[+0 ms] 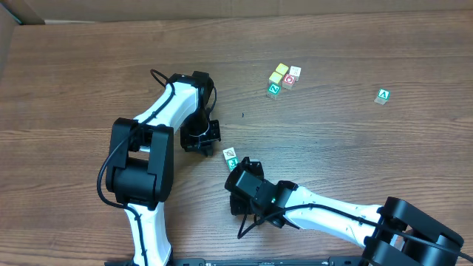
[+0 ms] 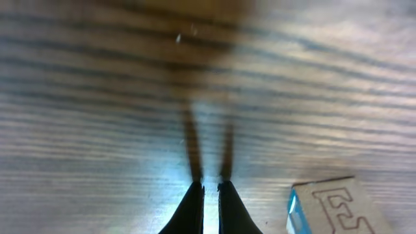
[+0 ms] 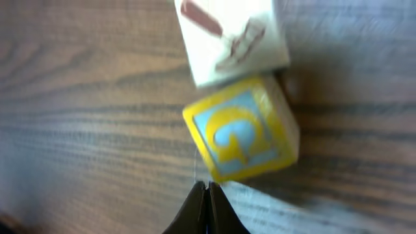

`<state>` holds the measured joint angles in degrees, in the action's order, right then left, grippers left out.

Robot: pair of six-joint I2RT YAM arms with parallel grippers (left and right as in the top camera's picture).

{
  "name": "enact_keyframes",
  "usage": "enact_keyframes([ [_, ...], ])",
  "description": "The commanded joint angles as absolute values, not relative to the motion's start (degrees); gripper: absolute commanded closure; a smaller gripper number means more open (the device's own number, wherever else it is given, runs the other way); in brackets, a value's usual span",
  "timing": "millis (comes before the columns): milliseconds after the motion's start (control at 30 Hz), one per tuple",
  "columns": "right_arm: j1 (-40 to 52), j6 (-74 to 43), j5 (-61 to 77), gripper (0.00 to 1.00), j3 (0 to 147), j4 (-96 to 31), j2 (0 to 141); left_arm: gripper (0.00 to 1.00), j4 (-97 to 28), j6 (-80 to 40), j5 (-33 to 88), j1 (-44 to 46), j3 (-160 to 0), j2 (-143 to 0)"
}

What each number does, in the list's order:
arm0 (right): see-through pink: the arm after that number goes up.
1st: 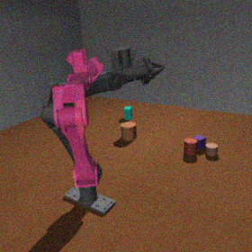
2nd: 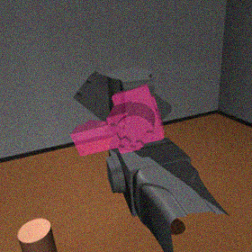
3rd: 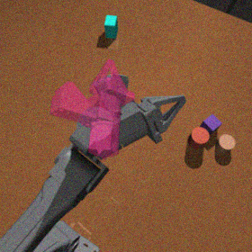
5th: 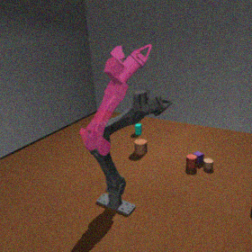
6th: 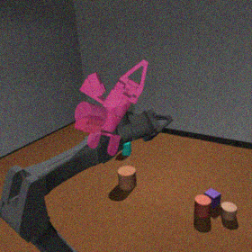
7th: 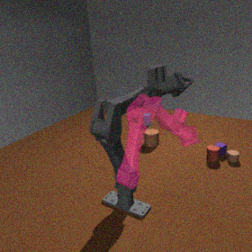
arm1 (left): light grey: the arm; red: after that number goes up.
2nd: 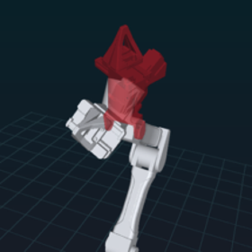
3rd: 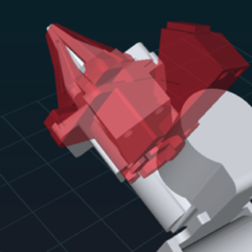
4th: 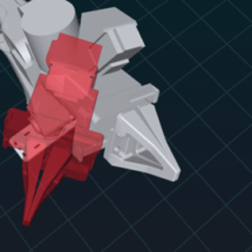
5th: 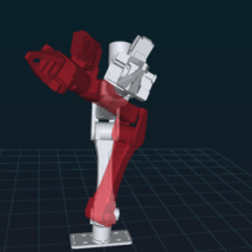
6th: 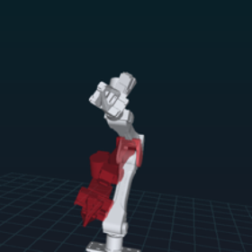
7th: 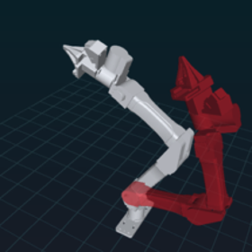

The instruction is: Flip 3 blocks

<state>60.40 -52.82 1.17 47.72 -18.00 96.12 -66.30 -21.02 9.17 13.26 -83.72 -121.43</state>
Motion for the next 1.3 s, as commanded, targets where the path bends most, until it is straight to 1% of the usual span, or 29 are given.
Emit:
enact_keyframes([
  [0, 60.34, -52.47, -1.89, 0.96, 49.25, -15.94, 97.71, 0.96, -65.67, -22.33, 8.84, 13.13, -84.93, -122.34],
  [333, 60.42, -52.27, -2.31, 0.96, 49.25, -13.34, 98.45, 0.96, -65.08, -22.94, 9.04, 13.15, -84.93, -122.34],
  [467, 60.42, -49.50, 2.90, 0.96, 49.87, -13.82, 97.21, 0.96, -64.69, -22.92, 9.04, 13.15, -84.93, -122.34],
  [667, 57.56, -47.92, 1.58, 0.96, 54.15, -25.30, 89.25, 0.96, -63.88, -23.59, 10.15, 12.78, -87.07, -122.34],
  [767, 53.98, -47.94, 3.53, 0.96, 54.17, -27.86, 87.64, 0.96, -64.14, -23.59, 11.53, 13.19, -89.01, -122.34],
  [900, 49.45, -47.94, 6.52, 0.96, 53.58, -30.20, 88.38, 0.96, -64.20, -25.32, 7.11, 14.48, -90.67, -122.34],
  [1000, 47.86, -47.90, 9.19, 0.96, 53.08, -31.35, 89.08, 0.96, -63.33, -25.96, 6.42, 15.22, -90.78, -122.37],
  [1267, 52.10, -48.27, 9.43, 0.96, 50.22, -30.33, 89.56, 0.96, -59.07, -25.98, 7.01, 17.28, -90.78, -122.37],
])
